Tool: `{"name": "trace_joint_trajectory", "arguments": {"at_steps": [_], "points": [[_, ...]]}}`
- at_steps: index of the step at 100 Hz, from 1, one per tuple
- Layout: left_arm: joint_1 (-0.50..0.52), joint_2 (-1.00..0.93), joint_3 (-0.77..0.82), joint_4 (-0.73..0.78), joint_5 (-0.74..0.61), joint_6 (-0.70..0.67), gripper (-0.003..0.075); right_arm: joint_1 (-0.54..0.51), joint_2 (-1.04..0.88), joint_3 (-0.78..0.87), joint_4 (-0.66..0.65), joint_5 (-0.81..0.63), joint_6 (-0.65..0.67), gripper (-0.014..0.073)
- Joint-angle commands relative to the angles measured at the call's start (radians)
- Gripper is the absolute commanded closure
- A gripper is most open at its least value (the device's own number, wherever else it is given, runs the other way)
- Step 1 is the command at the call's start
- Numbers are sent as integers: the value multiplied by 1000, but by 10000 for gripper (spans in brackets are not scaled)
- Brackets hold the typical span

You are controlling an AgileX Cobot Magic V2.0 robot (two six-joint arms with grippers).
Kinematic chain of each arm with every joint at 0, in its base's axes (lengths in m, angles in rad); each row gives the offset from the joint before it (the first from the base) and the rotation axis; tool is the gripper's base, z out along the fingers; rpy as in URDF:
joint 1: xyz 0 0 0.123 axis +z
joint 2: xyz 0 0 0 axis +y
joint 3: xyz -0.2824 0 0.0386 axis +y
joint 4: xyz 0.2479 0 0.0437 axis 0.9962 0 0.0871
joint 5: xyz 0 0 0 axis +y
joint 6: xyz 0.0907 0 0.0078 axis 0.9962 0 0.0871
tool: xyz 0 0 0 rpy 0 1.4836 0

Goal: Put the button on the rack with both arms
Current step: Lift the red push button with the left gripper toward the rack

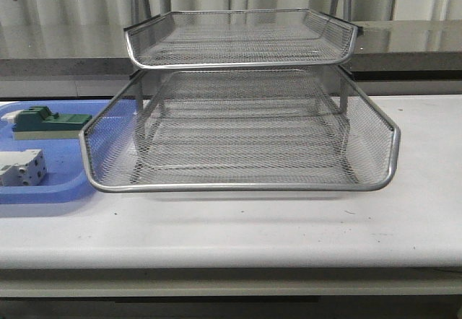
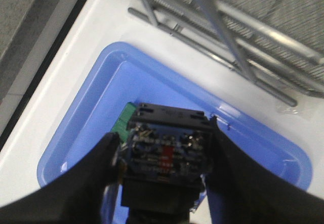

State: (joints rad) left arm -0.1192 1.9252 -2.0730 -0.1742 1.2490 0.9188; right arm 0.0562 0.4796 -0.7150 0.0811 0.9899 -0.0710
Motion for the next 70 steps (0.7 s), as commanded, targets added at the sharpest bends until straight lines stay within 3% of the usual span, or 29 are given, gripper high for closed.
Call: {"name": "trace_joint_trajectory", "arguments": {"at_steps": [1, 35, 70], "points": [[-47, -119, 30, -26, 32, -17, 625, -1, 6, -34, -2, -61, -3, 664], [-246, -298, 296, -35, 32, -17, 625, -1, 6, -34, -2, -61, -3, 664], [-466, -259, 327, -95, 7, -53, 625, -1, 6, -34, -2, -61, -3, 664]]}}
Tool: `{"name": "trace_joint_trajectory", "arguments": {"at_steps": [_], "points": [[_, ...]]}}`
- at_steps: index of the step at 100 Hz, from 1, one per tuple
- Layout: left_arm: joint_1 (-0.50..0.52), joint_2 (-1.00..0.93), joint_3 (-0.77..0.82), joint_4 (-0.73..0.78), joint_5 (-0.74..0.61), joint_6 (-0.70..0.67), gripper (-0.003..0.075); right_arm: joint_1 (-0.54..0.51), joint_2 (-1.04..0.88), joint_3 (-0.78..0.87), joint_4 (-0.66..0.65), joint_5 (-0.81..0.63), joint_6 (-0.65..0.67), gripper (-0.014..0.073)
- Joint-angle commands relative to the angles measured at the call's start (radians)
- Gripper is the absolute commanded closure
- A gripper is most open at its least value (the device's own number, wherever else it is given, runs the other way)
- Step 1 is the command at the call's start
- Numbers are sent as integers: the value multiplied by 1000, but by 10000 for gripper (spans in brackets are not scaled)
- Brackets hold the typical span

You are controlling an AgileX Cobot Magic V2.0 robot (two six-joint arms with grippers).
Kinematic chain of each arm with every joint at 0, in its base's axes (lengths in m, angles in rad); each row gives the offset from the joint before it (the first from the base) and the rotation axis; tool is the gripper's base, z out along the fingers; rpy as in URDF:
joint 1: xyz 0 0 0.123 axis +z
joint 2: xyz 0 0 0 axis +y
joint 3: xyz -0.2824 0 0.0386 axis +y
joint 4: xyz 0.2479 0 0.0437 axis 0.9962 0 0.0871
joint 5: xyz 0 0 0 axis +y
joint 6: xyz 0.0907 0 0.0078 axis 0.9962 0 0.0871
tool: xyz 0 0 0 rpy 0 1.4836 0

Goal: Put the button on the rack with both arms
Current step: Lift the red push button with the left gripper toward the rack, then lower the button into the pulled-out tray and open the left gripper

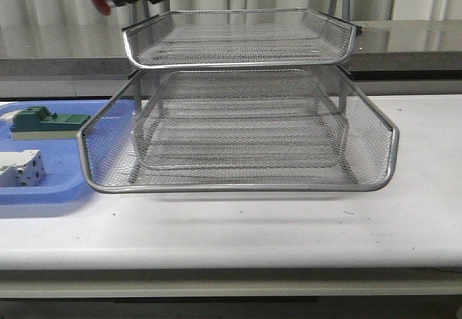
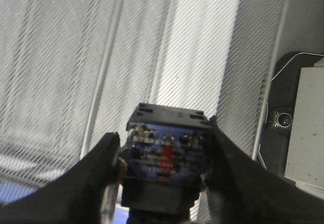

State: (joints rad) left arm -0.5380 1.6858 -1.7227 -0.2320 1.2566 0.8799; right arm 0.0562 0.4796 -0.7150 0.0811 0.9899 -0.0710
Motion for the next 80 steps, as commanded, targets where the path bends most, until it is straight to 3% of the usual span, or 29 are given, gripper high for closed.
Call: {"name": "trace_joint_trajectory", "arguments": {"at_steps": [1, 24, 50, 57, 74, 80], "points": [[-54, -17, -24, -37, -3, -14, 625, -1, 6, -34, -2, -61, -3, 664], [-129, 85, -24, -38, -74, -14, 625, -1, 6, -34, -2, -61, -3, 664], [-142, 182, -24, -32, -147, -26, 606, -1, 6, -34, -2, -61, -3, 664], [-142, 198, -26, -25, -141, -26, 548, -1, 6, -34, -2, -61, -3, 664], [-142, 211, -26, -18, -137, -29, 271, -1, 6, -34, -2, -61, -3, 664], [-142, 211, -26, -18, -137, -29, 209, -1, 6, -34, -2, -61, -3, 664]]}}
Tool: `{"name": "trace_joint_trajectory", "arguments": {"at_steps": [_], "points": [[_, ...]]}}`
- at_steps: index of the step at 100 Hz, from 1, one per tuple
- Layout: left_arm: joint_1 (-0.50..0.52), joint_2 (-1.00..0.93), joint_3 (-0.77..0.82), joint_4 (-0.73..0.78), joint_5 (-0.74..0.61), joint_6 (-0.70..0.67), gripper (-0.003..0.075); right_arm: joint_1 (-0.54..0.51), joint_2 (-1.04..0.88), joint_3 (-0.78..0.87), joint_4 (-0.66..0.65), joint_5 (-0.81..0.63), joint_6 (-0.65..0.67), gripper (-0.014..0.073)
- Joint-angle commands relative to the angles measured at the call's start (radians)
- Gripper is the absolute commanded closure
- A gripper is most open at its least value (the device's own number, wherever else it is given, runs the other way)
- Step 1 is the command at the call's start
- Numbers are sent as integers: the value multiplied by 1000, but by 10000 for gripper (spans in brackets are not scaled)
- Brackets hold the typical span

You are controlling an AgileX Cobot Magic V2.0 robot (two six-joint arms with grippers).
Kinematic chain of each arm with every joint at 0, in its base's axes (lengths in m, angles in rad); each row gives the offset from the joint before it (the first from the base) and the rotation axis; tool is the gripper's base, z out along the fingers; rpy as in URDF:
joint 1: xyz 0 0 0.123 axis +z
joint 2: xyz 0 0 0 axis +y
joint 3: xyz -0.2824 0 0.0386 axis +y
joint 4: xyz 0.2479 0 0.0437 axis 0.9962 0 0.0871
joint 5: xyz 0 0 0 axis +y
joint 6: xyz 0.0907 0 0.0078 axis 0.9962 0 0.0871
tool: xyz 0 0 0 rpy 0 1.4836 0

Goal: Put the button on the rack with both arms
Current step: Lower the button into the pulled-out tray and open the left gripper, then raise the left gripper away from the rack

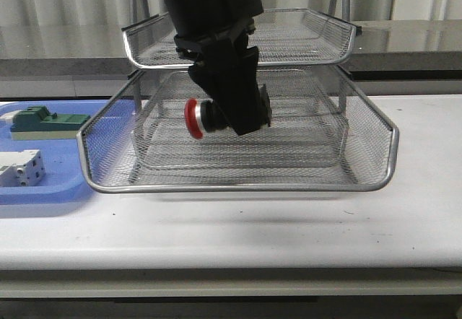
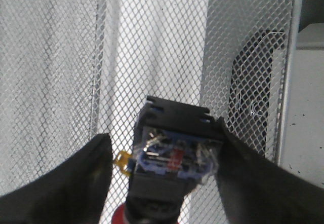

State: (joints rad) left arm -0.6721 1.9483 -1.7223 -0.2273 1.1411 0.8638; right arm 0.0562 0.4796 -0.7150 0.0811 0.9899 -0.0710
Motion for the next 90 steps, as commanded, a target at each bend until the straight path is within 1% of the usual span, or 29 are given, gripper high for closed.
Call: {"name": "trace_joint_trajectory", "arguments": {"at_steps": [1, 6, 24, 46, 62, 71, 90], "points": [[-8, -51, -26, -23, -22, -13, 199, -1, 6, -34, -2, -61, -3, 664], [-8, -51, -26, -23, -20, -14, 182, -1, 6, -34, -2, -61, -3, 664], [-8, -51, -36, -23, -2, -23, 183, -1, 6, -34, -2, -61, -3, 664], [9, -77, -97, -21, 95, -144, 184, -1, 6, -34, -2, -61, -3, 664], [59, -141, -97, -16, 140, -193, 185, -1, 6, -34, -2, -61, -3, 664], [100, -181, -97, 0, 140, -221, 185, -1, 6, -34, -2, -61, -3, 664], [201, -286, -89, 110, 140, -323, 195, -1, 6, -34, -2, -61, -3, 664]]}}
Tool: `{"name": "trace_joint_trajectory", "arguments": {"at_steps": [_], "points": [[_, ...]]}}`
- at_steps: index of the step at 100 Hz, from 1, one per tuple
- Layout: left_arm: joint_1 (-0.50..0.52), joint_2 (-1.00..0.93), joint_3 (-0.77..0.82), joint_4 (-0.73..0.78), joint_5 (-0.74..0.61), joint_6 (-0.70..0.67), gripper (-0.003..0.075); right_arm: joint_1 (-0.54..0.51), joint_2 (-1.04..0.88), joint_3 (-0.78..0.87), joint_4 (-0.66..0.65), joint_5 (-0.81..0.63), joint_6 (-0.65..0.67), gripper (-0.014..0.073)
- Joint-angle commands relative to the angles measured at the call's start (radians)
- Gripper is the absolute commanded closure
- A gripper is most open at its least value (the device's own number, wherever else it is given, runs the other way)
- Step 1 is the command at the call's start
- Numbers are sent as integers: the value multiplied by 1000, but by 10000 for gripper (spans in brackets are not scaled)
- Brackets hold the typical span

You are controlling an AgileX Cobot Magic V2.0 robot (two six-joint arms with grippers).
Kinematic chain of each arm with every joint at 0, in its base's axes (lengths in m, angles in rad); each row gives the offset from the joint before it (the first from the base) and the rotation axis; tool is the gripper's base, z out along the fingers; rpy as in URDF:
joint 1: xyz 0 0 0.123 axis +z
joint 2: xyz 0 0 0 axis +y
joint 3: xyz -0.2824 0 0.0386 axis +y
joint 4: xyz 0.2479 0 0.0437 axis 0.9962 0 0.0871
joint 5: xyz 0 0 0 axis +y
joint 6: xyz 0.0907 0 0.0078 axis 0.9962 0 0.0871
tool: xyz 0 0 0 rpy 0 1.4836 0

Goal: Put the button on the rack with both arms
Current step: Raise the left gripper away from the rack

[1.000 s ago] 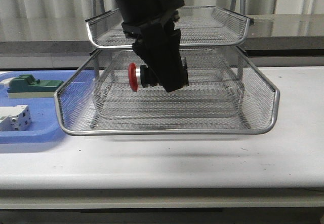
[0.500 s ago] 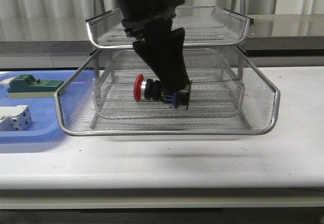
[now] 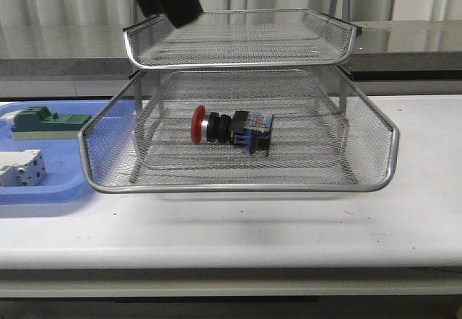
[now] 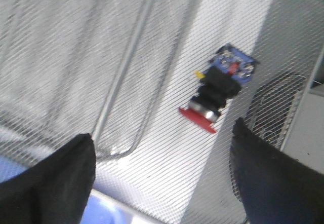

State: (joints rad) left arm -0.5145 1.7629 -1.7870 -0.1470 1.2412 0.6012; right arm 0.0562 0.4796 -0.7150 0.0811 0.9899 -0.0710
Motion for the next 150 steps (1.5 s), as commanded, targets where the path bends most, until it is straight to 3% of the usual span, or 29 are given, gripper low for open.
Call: {"name": "trace_joint_trajectory", "arguments": {"at_steps": [1, 32, 72, 87, 119, 133, 150], "points": [[47, -105, -23, 34, 40, -61, 197, -1, 6, -34, -2, -61, -3, 664], [227, -355, 218, 35, -41, -116, 226, -1, 6, -34, -2, -61, -3, 664], [423, -851, 800, 20, -520, -249, 226, -1, 6, -34, -2, -61, -3, 664], [436, -1038, 999, -7, -677, -325, 226, -1, 6, -34, -2, -61, -3, 664], [436, -1314, 1357, -112, -1086, -327, 226, -1, 6, -34, -2, -61, -3, 664], [436, -1326, 1439, -112, -1208, -327, 226, -1, 6, -34, -2, -61, -3, 664], [436, -1326, 1455, -112, -1249, -327, 227, -1, 6, -34, -2, -61, -3, 664]]}}
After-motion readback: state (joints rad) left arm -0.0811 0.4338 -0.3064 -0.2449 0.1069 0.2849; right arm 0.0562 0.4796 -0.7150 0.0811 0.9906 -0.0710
